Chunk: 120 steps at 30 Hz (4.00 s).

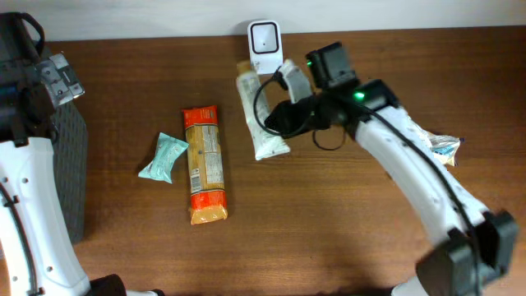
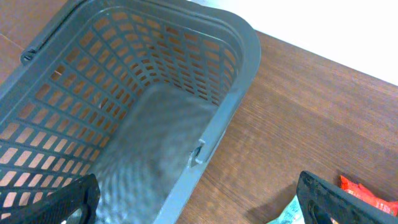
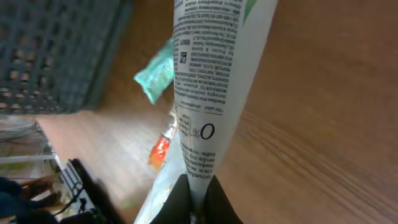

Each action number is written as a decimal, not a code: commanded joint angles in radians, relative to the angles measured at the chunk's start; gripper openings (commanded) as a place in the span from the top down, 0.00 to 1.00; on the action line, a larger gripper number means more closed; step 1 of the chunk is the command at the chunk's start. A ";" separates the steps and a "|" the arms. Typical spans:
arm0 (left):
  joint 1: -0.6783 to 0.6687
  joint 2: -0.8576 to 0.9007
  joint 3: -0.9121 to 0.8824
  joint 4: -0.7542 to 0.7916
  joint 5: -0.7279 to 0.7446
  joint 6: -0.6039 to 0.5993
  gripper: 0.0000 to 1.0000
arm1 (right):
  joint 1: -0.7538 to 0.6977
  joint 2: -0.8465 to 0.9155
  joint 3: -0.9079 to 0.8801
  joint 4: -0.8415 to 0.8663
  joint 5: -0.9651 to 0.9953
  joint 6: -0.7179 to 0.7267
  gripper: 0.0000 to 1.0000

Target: Scan the item barcode

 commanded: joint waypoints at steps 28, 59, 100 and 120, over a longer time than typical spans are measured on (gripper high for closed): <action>0.001 -0.006 -0.001 0.002 -0.014 0.009 0.01 | 0.257 0.255 -0.100 -0.194 0.688 -0.299 0.01; 0.001 -0.006 -0.001 0.002 -0.014 0.009 0.01 | -0.214 0.195 0.157 -0.116 -0.593 -0.444 0.96; 0.001 -0.006 -0.001 0.002 -0.014 0.009 0.01 | 0.094 0.754 0.558 0.547 1.407 -0.851 0.96; 0.001 -0.006 -0.001 0.002 -0.014 0.009 0.01 | -0.422 0.241 0.244 -0.637 0.963 0.309 0.96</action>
